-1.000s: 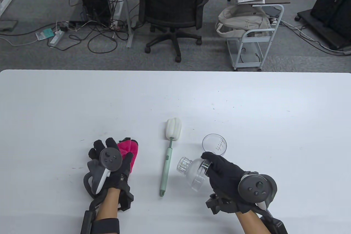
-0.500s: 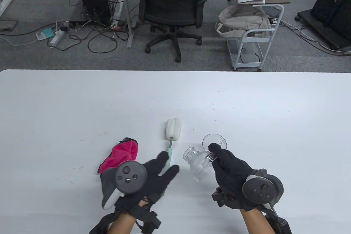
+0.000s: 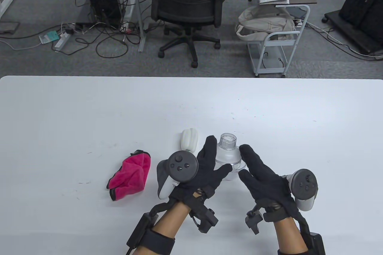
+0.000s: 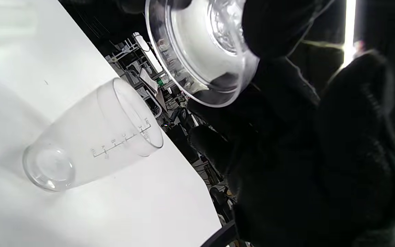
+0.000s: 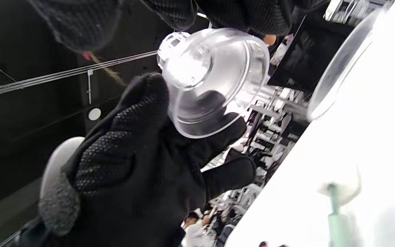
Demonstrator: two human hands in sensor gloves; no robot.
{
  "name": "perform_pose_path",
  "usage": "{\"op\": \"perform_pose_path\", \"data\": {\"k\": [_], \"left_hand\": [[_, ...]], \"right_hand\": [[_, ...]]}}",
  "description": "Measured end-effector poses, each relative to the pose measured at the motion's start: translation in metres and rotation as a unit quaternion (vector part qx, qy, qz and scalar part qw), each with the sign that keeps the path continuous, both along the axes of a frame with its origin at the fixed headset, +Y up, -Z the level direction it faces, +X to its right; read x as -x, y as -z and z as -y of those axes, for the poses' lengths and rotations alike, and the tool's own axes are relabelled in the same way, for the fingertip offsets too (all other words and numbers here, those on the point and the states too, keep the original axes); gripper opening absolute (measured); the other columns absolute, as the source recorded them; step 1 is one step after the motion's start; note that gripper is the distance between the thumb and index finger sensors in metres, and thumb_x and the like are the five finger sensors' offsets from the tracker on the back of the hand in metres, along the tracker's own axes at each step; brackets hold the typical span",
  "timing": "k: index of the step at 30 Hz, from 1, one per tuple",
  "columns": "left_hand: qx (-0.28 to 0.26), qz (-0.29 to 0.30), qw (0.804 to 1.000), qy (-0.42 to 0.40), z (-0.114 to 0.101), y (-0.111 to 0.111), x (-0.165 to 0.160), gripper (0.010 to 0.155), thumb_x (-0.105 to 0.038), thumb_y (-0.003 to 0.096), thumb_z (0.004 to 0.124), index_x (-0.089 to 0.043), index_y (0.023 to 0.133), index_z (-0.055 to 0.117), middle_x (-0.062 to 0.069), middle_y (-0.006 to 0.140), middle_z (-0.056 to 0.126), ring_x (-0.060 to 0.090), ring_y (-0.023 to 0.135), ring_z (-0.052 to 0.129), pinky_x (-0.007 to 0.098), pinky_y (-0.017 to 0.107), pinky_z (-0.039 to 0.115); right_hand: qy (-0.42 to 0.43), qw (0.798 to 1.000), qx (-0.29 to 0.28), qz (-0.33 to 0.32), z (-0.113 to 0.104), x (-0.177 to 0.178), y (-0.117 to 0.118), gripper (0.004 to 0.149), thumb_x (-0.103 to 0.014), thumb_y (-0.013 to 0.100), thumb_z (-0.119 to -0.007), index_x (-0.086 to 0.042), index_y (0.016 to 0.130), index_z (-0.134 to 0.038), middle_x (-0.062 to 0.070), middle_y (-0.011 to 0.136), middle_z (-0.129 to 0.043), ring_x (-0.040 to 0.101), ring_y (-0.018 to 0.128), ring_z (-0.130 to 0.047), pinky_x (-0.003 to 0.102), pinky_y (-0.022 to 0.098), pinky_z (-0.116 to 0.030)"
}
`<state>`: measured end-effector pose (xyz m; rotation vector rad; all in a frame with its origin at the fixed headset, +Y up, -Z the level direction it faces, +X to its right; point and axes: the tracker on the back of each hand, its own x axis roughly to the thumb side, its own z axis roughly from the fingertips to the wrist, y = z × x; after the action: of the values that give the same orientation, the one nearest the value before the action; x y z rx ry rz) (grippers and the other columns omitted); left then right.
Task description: Brush the shaker cup with the cup brush
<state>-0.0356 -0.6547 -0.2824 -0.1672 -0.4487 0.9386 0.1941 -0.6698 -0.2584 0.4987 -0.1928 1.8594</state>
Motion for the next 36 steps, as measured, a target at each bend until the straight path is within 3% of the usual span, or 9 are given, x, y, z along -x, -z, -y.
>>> {"op": "perform_pose_path", "data": {"k": [3,5,13,28,36], "left_hand": [[-0.016,-0.010,0.997,0.080,0.013,0.008,-0.017,0.087,-0.039,0.0576,0.079,-0.019,0.114,0.016,0.008,0.127,0.032,0.043,0.119,0.034,0.072,0.076,0.041],[-0.023,-0.011,0.999,0.041,0.024,0.014,-0.026,0.087,-0.036,0.0566,0.081,-0.017,0.114,0.018,0.011,0.126,0.033,0.046,0.115,0.043,0.063,0.079,0.053],[-0.021,-0.008,0.997,0.070,0.039,0.027,-0.034,0.087,-0.035,0.0578,0.079,-0.021,0.113,0.013,0.006,0.127,0.028,0.040,0.119,0.035,0.066,0.081,0.040],[-0.040,-0.016,0.995,0.086,0.057,0.020,-0.031,0.088,-0.037,0.0574,0.079,-0.019,0.113,0.013,0.012,0.125,0.029,0.045,0.114,0.042,0.066,0.077,0.051],[-0.044,-0.023,0.995,0.085,0.065,0.019,-0.031,0.088,-0.038,0.0573,0.078,-0.020,0.113,0.012,0.010,0.125,0.027,0.041,0.116,0.040,0.065,0.077,0.050]], "right_hand": [[-0.071,0.997,-0.010,0.024,0.002,0.002,0.001,0.082,-0.064,0.054,-0.058,-0.011,0.112,-0.038,0.021,0.117,-0.043,0.056,0.106,-0.043,0.066,0.076,-0.040],[-0.079,0.996,-0.011,0.030,0.006,0.001,0.003,0.083,-0.066,0.053,-0.055,-0.013,0.113,-0.035,0.020,0.118,-0.038,0.056,0.106,-0.041,0.062,0.078,-0.044],[-0.075,0.997,0.018,0.029,0.017,-0.001,0.011,0.082,-0.066,0.052,-0.053,-0.014,0.113,-0.032,0.018,0.120,-0.032,0.054,0.110,-0.033,0.063,0.079,-0.038],[-0.107,0.993,0.034,0.022,0.024,0.001,0.009,0.080,-0.062,0.055,-0.054,-0.011,0.113,-0.033,0.022,0.118,-0.035,0.057,0.107,-0.038,0.065,0.076,-0.044],[-0.110,0.993,0.029,0.037,0.027,0.003,0.009,0.078,-0.060,0.055,-0.055,-0.013,0.113,-0.034,0.022,0.118,-0.036,0.055,0.108,-0.039,0.065,0.075,-0.046]]}}
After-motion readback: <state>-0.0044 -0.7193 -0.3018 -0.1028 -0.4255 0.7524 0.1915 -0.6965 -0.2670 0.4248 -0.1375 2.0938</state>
